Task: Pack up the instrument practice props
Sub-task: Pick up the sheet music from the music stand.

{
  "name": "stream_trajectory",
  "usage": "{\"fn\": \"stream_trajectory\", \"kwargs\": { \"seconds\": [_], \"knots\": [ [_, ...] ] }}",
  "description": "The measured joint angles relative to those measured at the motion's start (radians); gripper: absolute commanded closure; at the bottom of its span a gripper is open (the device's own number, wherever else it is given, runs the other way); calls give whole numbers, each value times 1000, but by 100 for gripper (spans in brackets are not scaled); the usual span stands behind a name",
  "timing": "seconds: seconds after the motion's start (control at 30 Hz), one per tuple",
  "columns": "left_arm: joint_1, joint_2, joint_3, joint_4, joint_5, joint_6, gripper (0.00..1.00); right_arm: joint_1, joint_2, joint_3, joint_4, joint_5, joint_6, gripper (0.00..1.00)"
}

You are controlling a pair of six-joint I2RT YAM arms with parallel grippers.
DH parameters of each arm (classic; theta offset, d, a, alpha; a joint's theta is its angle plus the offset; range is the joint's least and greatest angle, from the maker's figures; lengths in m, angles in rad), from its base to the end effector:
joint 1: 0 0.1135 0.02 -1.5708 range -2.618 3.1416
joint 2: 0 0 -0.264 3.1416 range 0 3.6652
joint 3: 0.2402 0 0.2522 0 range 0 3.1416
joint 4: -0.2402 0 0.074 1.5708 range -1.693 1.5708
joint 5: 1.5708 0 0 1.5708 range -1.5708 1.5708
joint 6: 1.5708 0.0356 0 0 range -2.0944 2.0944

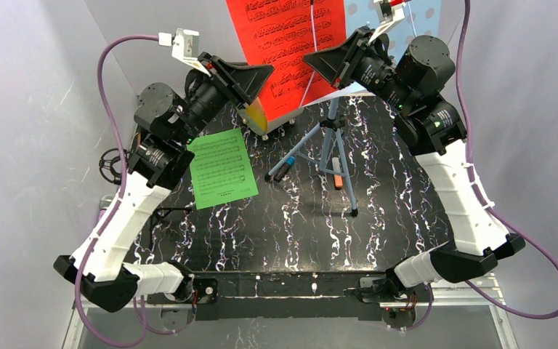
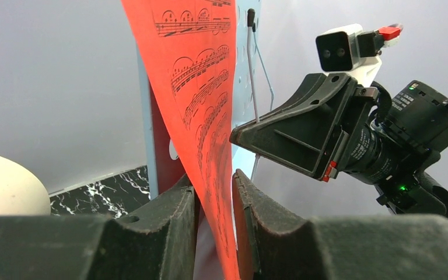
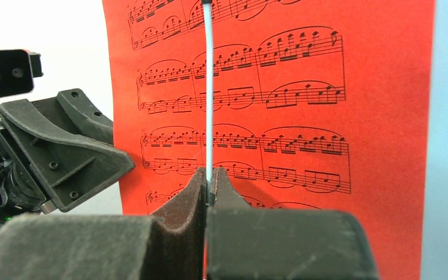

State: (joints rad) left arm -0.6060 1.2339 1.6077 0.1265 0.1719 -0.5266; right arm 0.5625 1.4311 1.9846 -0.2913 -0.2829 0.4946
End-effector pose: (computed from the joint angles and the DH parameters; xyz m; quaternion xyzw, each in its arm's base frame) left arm 0.1893 -0.1386 0.5603 0.0940 0.5048 -0.4967 0.6997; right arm 0.2185 0.1495 0.5828 -0.1322 0.5984 0.4702 0.6351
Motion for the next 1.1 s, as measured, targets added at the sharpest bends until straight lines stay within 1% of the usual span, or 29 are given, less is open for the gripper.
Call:
{"fn": "stream_trajectory", "kwargs": {
  "seconds": [0.07, 0.2, 0.43, 0.57, 0.83, 0.93, 1.03, 1.1],
  "knots": [
    [0, 11, 4, 0, 0, -13, 76, 0, 0, 0, 0, 0, 0, 99],
    [0, 33, 19, 4, 0, -34, 81, 0, 0, 0, 0, 0, 0, 98],
    [0, 47, 24, 6, -8, -54, 100, 0, 0, 0, 0, 1, 0, 98],
    [0, 18, 2, 1, -47, -42, 100, 0, 0, 0, 0, 6, -1, 99],
    [0, -106, -23, -55, -158, 8, 100, 0, 0, 0, 0, 17, -3, 98],
    [0, -165, -55, -88, -215, 32, 100, 0, 0, 0, 0, 20, -4, 97],
    [0, -219, -94, -133, -268, 56, 100, 0, 0, 0, 0, 23, -5, 94],
    [0, -254, -116, -171, -303, 74, 100, 0, 1, 0, 0, 23, -5, 90]
  ]
}}
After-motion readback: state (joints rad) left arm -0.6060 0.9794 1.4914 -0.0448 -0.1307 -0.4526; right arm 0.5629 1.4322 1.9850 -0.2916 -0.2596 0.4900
